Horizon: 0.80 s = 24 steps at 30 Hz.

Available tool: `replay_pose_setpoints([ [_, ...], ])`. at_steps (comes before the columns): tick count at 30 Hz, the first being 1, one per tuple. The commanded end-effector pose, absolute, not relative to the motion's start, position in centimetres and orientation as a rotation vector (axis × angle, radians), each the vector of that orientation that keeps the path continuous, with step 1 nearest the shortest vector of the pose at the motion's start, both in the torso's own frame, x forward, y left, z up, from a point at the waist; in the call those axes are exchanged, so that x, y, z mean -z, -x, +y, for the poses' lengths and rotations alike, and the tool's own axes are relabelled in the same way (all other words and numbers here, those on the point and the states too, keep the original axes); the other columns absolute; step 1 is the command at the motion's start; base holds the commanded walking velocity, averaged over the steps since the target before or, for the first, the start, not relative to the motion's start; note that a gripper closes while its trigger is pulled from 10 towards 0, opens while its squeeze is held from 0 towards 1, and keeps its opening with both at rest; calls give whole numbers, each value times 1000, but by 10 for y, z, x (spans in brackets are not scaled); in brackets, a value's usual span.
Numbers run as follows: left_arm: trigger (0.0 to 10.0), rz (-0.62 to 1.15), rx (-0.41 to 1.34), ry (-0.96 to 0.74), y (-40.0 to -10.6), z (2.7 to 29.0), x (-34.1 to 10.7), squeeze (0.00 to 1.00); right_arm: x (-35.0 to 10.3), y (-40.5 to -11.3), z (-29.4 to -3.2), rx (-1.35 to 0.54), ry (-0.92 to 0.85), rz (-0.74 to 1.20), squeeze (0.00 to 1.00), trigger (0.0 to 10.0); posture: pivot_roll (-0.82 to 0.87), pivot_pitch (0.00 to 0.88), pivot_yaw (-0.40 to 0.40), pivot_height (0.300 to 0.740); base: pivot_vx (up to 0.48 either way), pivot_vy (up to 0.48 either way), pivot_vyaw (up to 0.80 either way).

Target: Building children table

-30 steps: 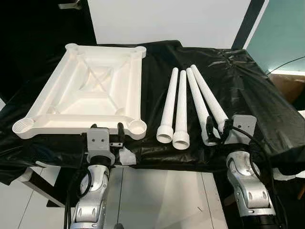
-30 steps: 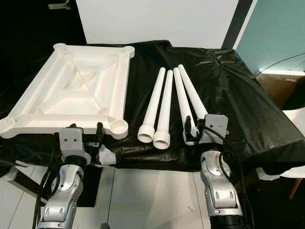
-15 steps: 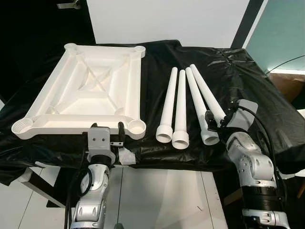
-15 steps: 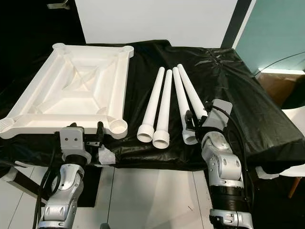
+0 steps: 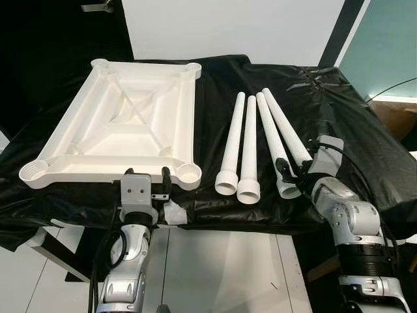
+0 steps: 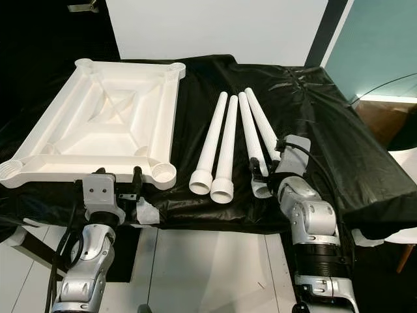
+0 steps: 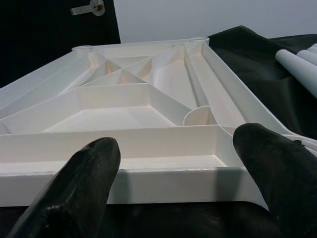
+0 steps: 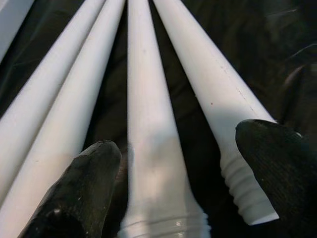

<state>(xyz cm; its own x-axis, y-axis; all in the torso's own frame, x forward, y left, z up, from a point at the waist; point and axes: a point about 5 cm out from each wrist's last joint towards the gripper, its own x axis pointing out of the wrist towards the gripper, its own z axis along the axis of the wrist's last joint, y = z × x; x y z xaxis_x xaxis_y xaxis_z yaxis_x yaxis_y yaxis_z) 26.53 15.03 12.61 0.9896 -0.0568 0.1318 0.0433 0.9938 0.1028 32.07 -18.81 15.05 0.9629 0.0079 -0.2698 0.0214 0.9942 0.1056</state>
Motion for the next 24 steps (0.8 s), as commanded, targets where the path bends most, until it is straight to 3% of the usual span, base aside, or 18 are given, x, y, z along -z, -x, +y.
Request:
replay_pose_setpoints([
  [1, 10000, -110, 28, -105, -264, 151, -120, 0, -146, -319, -192, 23, -103, 301, 0, 10000, 19, 43, -50, 740, 0, 0, 0],
  [24, 10000, -111, 18, -110, -265, 149, -121, 0, -95, -314, -170, -91, -164, 574, 0, 9725, 46, 38, -61, 740, 0, 0, 0],
])
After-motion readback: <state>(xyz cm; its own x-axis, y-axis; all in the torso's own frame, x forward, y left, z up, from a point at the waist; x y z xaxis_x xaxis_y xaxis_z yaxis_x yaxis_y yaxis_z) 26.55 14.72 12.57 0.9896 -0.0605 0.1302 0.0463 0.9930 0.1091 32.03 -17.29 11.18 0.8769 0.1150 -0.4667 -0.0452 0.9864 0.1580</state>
